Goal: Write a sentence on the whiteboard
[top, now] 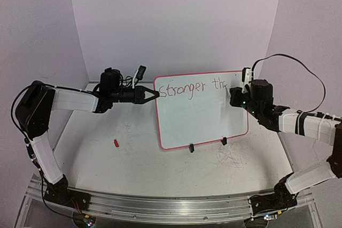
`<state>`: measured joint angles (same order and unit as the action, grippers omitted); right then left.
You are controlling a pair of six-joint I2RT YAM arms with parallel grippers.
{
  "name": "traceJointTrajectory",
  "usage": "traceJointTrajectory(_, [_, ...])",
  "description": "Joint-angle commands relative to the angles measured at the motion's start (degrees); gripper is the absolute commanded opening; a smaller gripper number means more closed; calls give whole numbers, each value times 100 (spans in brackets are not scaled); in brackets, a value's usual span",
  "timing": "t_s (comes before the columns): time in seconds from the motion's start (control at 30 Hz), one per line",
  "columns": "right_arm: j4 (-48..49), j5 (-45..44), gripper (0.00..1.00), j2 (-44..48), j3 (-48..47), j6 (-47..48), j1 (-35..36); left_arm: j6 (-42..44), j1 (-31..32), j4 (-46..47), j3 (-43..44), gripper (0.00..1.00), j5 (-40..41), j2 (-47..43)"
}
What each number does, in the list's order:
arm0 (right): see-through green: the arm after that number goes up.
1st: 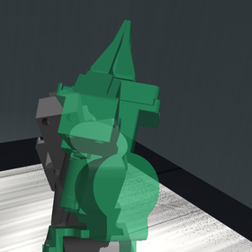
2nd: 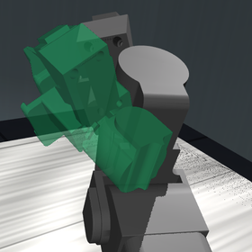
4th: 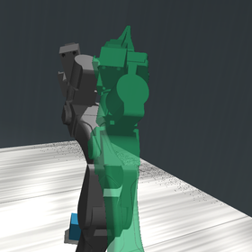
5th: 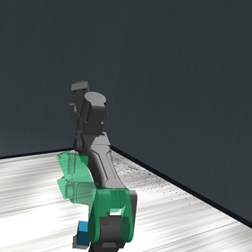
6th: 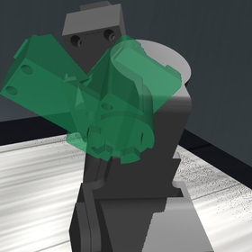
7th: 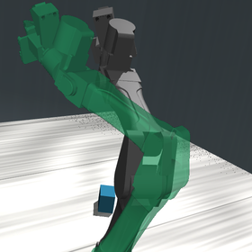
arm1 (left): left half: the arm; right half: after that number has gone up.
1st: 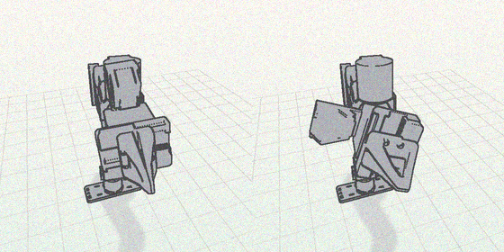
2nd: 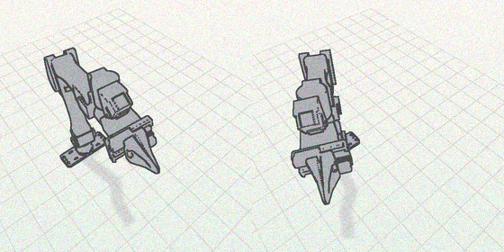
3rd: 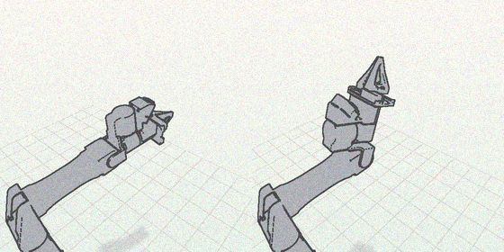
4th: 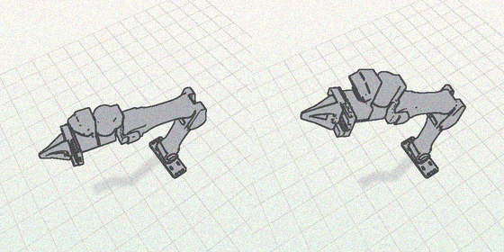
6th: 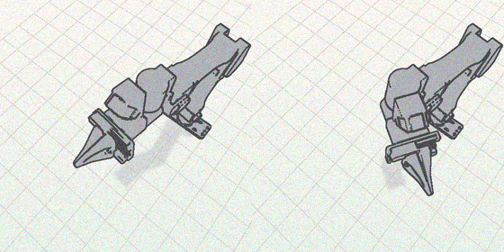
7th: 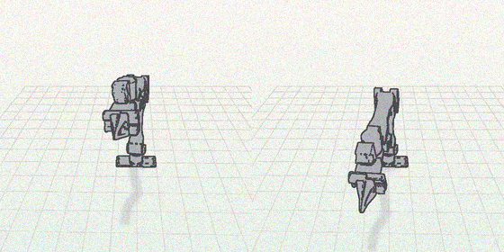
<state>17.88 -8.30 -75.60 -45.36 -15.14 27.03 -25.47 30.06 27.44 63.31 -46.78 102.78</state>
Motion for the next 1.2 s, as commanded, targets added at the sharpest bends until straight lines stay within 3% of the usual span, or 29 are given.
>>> traceJointTrajectory(0.0, [160,-214,0,-170,-358,31,-25,173,140,-49,41,0,-113,-52])
traceJointTrajectory(0.4, [182,-217,0,-364,-637,143,-22,185,140,-46,41,0,-113,-55])
traceJointTrajectory(0.8, [-86,-230,0,23,17,-125,-22,174,141,-46,52,0,-127,-47])
traceJointTrajectory(1.17, [-330,-268,0,519,-271,137,-83,182,141,-49,48,0,-112,-73])
